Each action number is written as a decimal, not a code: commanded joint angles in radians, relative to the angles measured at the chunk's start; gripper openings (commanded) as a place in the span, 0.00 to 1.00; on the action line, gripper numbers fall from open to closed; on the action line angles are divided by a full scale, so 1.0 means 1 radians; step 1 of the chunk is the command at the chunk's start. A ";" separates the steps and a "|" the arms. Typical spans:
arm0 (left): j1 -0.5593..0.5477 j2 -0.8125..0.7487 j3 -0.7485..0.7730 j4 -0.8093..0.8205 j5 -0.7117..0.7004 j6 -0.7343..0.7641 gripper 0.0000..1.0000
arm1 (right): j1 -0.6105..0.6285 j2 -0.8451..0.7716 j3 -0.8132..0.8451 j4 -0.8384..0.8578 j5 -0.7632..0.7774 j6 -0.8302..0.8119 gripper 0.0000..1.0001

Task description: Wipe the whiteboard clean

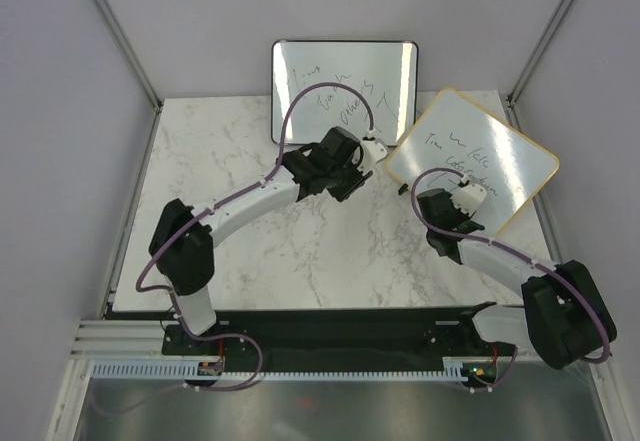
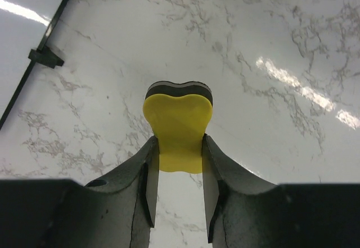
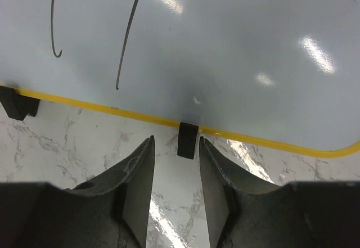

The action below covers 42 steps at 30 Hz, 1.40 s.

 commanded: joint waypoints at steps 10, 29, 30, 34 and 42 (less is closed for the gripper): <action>0.046 0.261 0.371 0.095 0.055 -0.068 0.02 | -0.020 0.137 0.041 0.049 -0.005 0.011 0.44; 0.002 0.632 0.903 0.187 0.103 -0.117 0.02 | -0.025 0.202 0.021 0.033 -0.098 0.005 0.00; 0.003 0.646 0.911 0.206 0.097 -0.115 0.02 | -0.025 0.214 0.027 0.024 -0.106 0.010 0.00; 0.002 0.713 0.928 0.275 0.074 -0.101 0.02 | -0.023 0.271 0.067 -0.014 -0.138 0.034 0.00; 0.021 0.819 1.027 0.349 0.097 -0.159 0.02 | 0.016 0.306 0.099 -0.109 -0.141 0.105 0.00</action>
